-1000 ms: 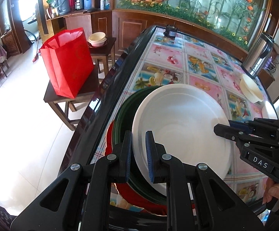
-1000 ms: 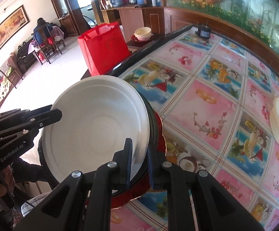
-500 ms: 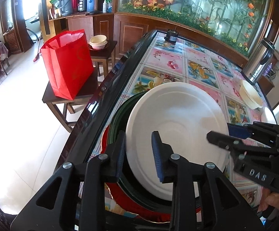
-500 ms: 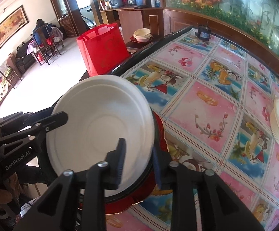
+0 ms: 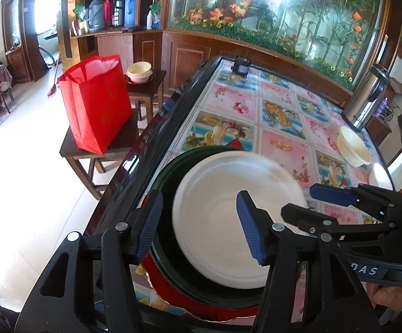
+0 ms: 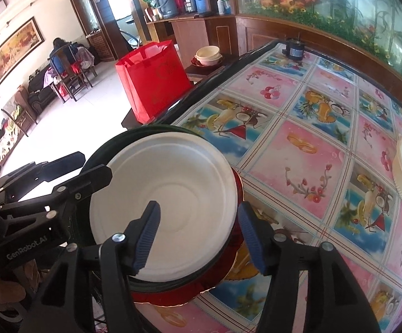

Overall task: Organize plates and bowls
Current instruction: 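Lower the white plate into the green basin and open both tools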

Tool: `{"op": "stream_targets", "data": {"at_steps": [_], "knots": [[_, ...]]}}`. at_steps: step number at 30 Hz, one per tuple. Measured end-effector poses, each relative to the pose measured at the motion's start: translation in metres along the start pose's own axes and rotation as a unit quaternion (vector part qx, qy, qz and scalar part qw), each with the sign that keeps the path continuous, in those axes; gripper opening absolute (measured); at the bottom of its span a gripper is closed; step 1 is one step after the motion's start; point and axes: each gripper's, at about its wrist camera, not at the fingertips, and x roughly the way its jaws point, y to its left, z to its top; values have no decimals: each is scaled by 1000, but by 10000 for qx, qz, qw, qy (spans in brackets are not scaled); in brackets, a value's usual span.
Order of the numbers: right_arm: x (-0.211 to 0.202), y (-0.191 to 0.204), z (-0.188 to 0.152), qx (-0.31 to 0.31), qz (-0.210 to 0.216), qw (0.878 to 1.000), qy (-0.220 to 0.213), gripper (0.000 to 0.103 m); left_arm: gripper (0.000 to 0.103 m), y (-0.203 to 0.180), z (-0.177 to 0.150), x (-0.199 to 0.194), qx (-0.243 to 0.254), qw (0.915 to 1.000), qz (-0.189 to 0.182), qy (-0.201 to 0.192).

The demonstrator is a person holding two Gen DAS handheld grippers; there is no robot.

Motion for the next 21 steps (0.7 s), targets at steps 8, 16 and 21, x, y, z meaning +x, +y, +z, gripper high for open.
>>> {"op": "stream_targets", "data": {"at_steps": [8, 16, 21], "knots": [[-16, -20, -1, 311, 125, 9993, -147, 70, 56, -25, 10, -13, 111, 9996, -183, -188], [-40, -55, -9, 642, -98, 9972, -366, 75, 56, -67, 18, -9, 351, 9982, -431, -216], [-51, -81, -17, 858, -214, 9952, -411, 76, 56, -97, 24, -2, 480, 9969, -596, -167]]}}
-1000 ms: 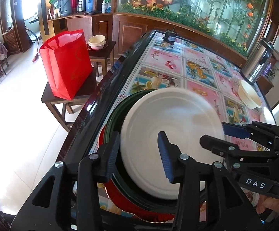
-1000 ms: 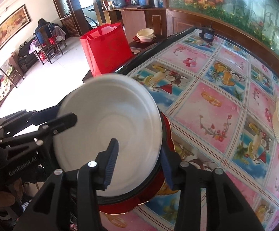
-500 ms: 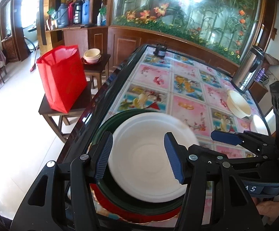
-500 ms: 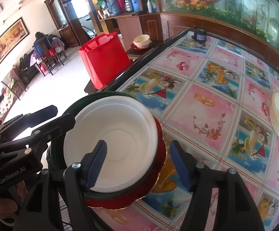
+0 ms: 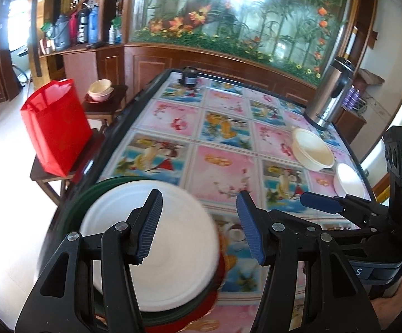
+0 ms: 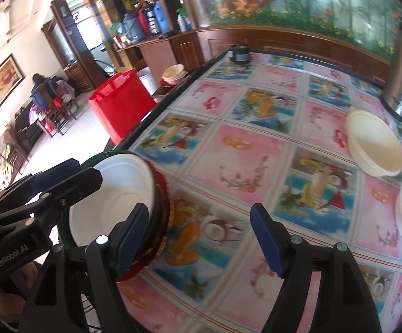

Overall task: Organize plates and bowls
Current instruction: 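Lower the white plate into the green basin and open both tools, then move both tools back toward the cream bowl and white bowl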

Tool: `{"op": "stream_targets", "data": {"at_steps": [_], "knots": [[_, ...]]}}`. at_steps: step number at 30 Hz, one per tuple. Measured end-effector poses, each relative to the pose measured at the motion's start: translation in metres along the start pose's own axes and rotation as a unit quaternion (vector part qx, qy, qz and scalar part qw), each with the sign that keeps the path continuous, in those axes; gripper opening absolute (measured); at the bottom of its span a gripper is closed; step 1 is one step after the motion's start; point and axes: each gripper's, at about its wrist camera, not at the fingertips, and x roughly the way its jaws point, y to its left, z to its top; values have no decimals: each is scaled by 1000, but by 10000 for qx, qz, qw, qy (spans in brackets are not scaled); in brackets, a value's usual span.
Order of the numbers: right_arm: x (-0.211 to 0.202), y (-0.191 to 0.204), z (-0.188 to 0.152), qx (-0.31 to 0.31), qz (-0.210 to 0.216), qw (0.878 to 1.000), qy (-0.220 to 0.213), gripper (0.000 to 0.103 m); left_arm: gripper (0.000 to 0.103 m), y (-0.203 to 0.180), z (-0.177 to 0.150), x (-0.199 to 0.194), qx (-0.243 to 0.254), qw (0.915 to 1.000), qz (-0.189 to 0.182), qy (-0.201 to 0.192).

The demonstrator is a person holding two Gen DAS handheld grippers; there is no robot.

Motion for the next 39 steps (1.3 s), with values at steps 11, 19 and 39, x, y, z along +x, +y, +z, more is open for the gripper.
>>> {"op": "stream_targets", "data": {"at_steps": [11, 19, 39], "knots": [[-23, -75, -9, 548, -274, 9981, -94, 78, 56, -73, 20, 44, 337, 9980, -421, 320], [-48, -145, -13, 1063, -613, 9922, -205, 78, 56, -126, 37, 90, 563, 9957, -498, 542], [-51, -238, -4, 1638, -842, 9826, -243, 79, 56, -186, 48, 187, 793, 9910, -321, 1032]]}}
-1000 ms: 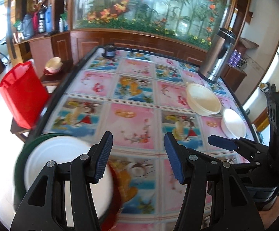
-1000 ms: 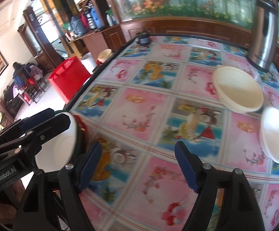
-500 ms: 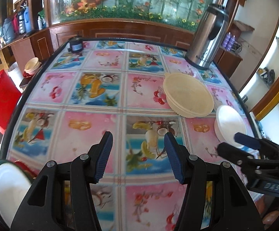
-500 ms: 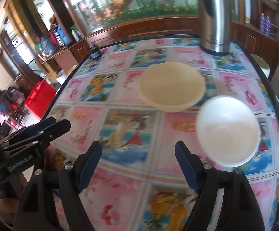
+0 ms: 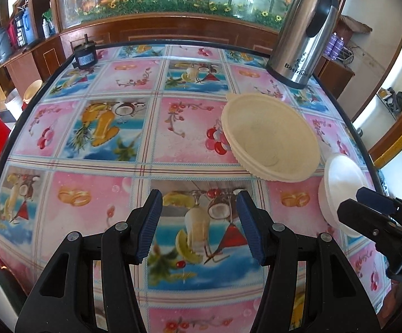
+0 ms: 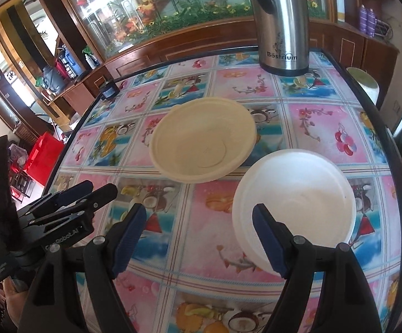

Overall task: Organize plates and bowls
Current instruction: 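Move both tools back toward the cream bowl and white bowl, then grasp the cream bowl rim with both tools and lift it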

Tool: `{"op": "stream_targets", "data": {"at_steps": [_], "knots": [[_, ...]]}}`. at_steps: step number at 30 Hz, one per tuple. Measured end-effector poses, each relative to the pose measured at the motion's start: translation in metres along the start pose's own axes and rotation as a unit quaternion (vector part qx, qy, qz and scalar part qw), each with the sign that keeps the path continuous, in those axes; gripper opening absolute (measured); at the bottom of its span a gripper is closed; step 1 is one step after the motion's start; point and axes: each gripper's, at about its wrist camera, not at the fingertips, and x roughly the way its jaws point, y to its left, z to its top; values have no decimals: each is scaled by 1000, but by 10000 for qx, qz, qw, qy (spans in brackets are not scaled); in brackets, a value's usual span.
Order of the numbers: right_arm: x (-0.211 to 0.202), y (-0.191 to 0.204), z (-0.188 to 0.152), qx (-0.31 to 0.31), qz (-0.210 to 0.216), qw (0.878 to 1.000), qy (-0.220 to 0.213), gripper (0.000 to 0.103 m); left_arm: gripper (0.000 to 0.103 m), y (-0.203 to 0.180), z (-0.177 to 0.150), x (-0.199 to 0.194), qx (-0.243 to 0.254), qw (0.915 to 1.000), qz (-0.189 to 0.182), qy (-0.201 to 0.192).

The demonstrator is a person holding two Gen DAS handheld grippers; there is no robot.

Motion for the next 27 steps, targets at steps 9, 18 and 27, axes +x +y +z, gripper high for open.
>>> {"op": "stream_targets", "data": {"at_steps": [9, 18, 27], "knots": [[5, -10, 14, 14, -23, 10000, -12, 79, 56, 0, 16, 16, -105, 9999, 48, 59], [12, -25, 43, 78, -87, 9999, -93, 79, 56, -4, 46, 28, -250, 9997, 29, 52], [35, -45, 64, 213, -59, 9997, 83, 79, 56, -11, 59, 52, -307, 9991, -23, 296]]}}
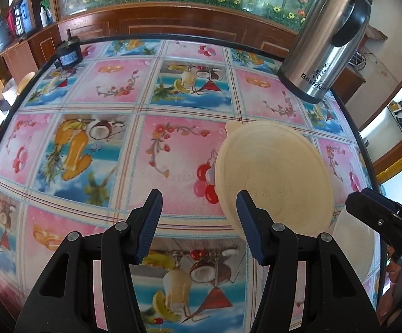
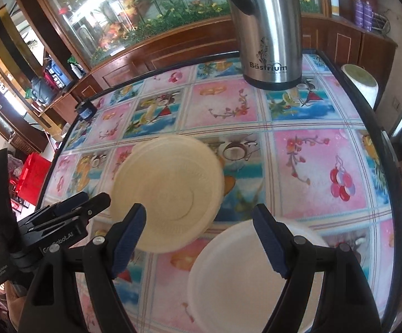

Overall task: Organize plates and bowls
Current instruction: 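Grasp the cream bowl rim with both tools and lift it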

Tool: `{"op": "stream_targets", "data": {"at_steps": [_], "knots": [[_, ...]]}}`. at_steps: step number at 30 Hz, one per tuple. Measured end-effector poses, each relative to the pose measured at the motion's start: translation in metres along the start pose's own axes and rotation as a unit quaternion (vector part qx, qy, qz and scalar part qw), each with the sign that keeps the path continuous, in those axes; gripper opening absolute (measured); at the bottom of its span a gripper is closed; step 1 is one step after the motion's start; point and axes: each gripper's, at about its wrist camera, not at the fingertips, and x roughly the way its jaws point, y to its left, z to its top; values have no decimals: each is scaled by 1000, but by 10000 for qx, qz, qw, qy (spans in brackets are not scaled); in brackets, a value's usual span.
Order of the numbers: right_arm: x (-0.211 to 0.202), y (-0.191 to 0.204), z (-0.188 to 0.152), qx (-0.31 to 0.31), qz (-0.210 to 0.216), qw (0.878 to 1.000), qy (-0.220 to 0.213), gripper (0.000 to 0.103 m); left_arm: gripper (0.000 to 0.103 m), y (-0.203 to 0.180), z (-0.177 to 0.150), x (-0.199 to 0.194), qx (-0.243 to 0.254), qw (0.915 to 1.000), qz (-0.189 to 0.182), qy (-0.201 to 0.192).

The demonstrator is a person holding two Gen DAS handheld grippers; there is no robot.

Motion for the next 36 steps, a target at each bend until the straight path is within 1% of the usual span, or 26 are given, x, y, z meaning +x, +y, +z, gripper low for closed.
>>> {"op": "stream_targets", "data": {"at_steps": [6, 10, 13, 16, 20, 21, 22, 23, 24, 25, 26, 27, 28, 29, 31, 36], "knots": [[18, -8, 11, 57, 25, 9999, 154, 79, 56, -5, 4, 10, -69, 9999, -59, 107], [29, -3, 15, -47, 137, 9995, 269, 79, 56, -12, 6, 16, 23, 9998, -65, 180], [37, 4, 16, -175, 73, 9992, 359, 79, 56, -14, 8, 20, 31, 9997, -65, 242], [41, 6, 16, -225, 146, 9989, 382, 79, 56, -14, 8, 24, -8, 9996, -83, 280], [45, 5, 16, -245, 146, 9988, 402, 78, 56, -17, 8, 30, 93, 9994, -17, 338], [45, 4, 16, -247, 122, 9988, 397, 75, 56, -17, 7, 31, 97, 9994, -31, 327], [46, 3, 17, -252, 95, 9989, 388, 68, 56, -17, 7, 32, 97, 9995, -55, 303], [46, 2, 17, -252, 90, 9989, 375, 64, 55, -17, 7, 31, 113, 9996, -67, 251], [47, 1, 17, -254, 87, 9989, 374, 51, 44, -18, 6, 31, 160, 9997, -29, 205], [48, 1, 17, -253, 71, 9989, 384, 39, 21, -20, 6, 31, 247, 9995, 30, 188], [49, 0, 17, -256, 45, 9989, 394, 33, 19, -22, 5, 33, 331, 9991, 119, 236], [51, -1, 17, -262, 39, 9988, 408, 26, 18, -22, 5, 35, 365, 9989, 104, 267], [52, -2, 16, -262, -10, 9988, 402, 24, 18, -22, 4, 36, 365, 9989, 53, 296], [52, -3, 15, -260, -27, 9989, 384, 23, 18, -20, 4, 36, 341, 9989, 1, 310], [49, -4, 13, -234, 35, 9991, 347, 21, 18, -17, 3, 35, 312, 9990, -24, 326], [43, 3, 9, -251, 108, 9992, 305, 21, 18, -7, -4, 25, 227, 9992, -50, 313]]}}
